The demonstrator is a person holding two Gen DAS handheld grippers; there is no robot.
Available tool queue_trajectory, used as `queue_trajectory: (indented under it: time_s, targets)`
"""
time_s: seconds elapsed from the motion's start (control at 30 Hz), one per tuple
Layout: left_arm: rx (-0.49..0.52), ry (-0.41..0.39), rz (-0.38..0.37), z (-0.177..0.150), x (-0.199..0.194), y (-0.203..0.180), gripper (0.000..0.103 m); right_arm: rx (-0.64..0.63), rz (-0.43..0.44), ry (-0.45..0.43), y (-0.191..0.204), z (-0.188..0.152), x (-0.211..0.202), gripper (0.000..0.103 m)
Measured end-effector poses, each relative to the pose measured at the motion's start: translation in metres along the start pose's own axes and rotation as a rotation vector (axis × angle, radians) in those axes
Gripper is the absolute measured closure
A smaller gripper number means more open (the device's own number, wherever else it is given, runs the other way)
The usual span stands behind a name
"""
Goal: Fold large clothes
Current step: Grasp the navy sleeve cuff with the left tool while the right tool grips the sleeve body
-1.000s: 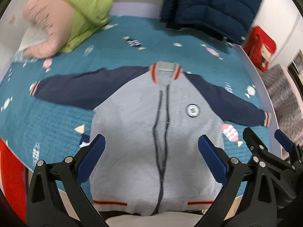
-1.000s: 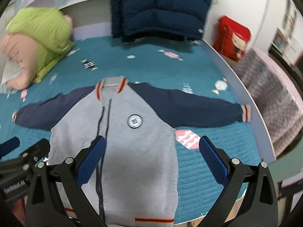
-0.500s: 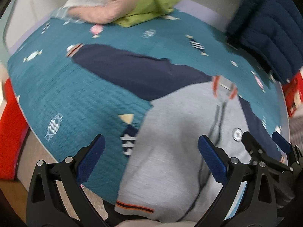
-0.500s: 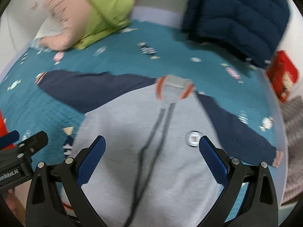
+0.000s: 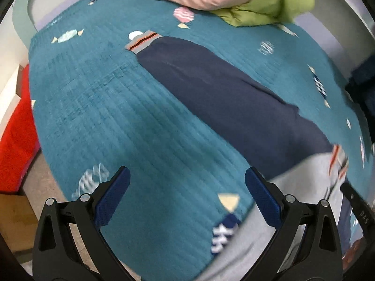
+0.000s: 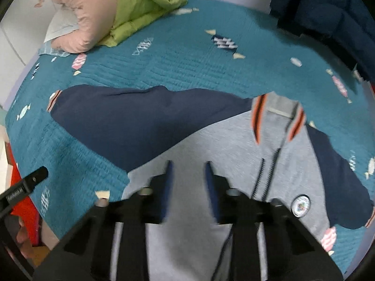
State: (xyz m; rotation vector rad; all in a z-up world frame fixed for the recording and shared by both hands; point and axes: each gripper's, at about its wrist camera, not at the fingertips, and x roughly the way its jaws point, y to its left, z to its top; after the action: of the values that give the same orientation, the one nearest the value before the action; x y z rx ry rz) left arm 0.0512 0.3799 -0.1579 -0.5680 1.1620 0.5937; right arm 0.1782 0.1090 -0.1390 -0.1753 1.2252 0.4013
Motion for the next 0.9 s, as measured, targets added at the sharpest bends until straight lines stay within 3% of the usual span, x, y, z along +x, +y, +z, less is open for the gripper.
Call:
queue_trajectory:
  time_s: [0.17,0.33,0.5,0.67,0.77,0.9]
  targets:
    - [-0.047,0.026,-0.006,0.039,0.035,0.022,0.004,0.02,0.013,0.091,0.0,0.02,0.045,0.091]
    - [-0.115,0.07,-0.124,0.078,0.073,0.039,0.004,0.063,0.058,0.191,0.0,0.032,0.095,0.093]
    - [-0.212,0.097,-0.2,0.113,0.107,0.055,0.005,0.075,0.043,0.25,-0.002,0.036,0.138,0.093]
    - [-0.299,0.076,-0.137,0.15,0.128,0.073,0.005,0.046,0.046,0.305,-0.002,0.045,0.143,0.094]
    - [-0.365,0.06,-0.161,0.171,0.143,0.088,0.005,0.098,0.084,0.333,-0.012,0.049,0.147,0.095]
    - [-0.476,0.027,-0.109,0.18,0.158,0.091,0.005,0.084,0.096,0.295,-0.014,0.05,0.145,0.097]
